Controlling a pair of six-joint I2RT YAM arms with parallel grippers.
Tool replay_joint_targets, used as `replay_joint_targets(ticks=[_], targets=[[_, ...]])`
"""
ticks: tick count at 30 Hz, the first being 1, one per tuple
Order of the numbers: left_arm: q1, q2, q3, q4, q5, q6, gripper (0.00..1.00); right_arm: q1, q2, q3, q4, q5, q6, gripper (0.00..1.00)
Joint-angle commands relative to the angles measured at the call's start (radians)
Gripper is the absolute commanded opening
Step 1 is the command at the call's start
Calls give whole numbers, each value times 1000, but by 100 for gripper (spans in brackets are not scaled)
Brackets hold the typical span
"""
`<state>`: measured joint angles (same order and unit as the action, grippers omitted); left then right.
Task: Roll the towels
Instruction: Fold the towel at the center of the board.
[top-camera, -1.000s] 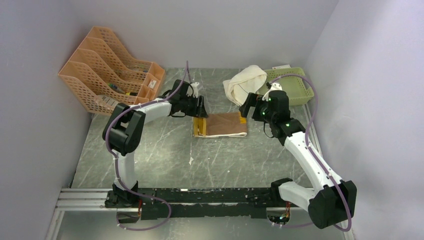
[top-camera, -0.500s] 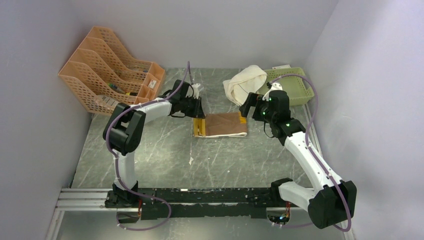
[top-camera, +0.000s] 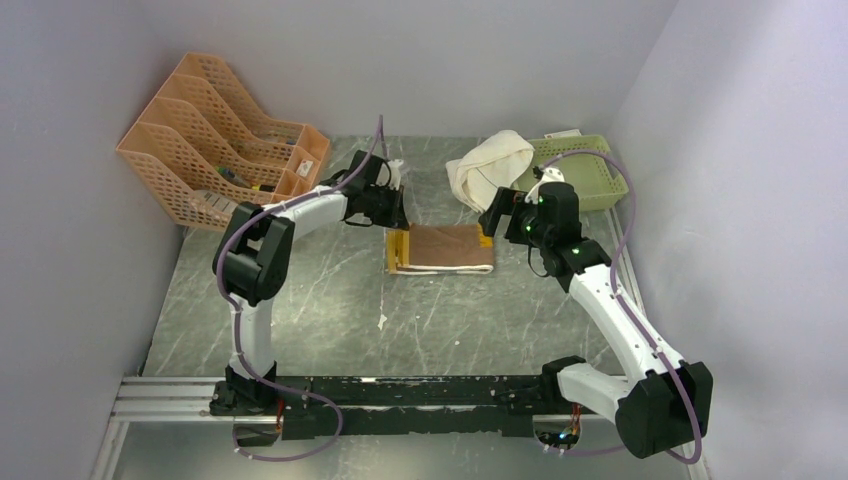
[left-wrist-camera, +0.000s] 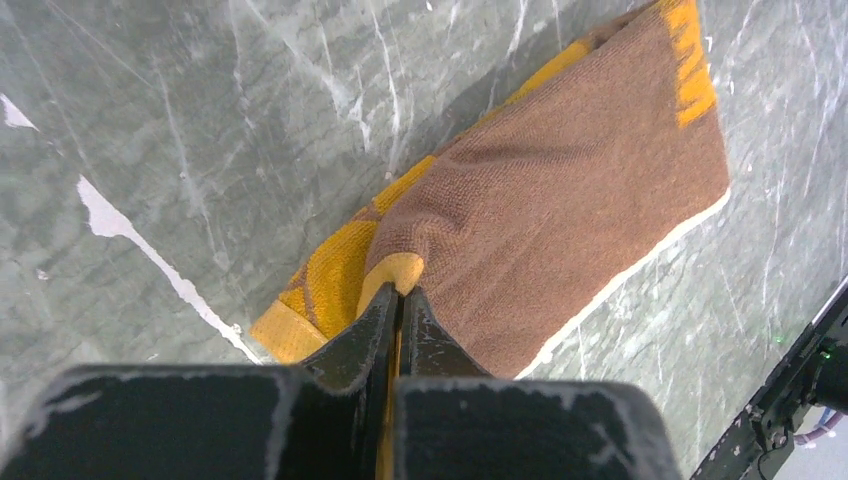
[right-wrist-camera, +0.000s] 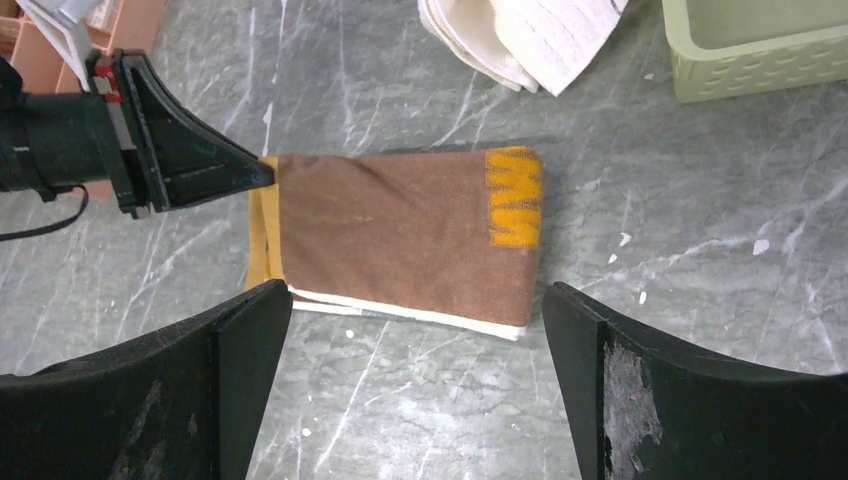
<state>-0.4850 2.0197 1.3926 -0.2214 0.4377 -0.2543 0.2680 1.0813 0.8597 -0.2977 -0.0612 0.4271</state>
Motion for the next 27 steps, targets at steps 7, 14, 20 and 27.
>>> replay_joint_targets(ticks=[7,14,20,27], targets=[[26,-18,105,-215,-17,-26,7,-12,45,-37,29,-26,-19,99],[53,-15,81,-234,-22,-36,7,-18,123,-90,102,8,-58,99],[62,5,104,-248,-29,-28,7,-77,300,-95,233,-150,-103,94],[72,46,161,-270,-7,-14,7,-131,536,-30,337,-435,-146,84]])
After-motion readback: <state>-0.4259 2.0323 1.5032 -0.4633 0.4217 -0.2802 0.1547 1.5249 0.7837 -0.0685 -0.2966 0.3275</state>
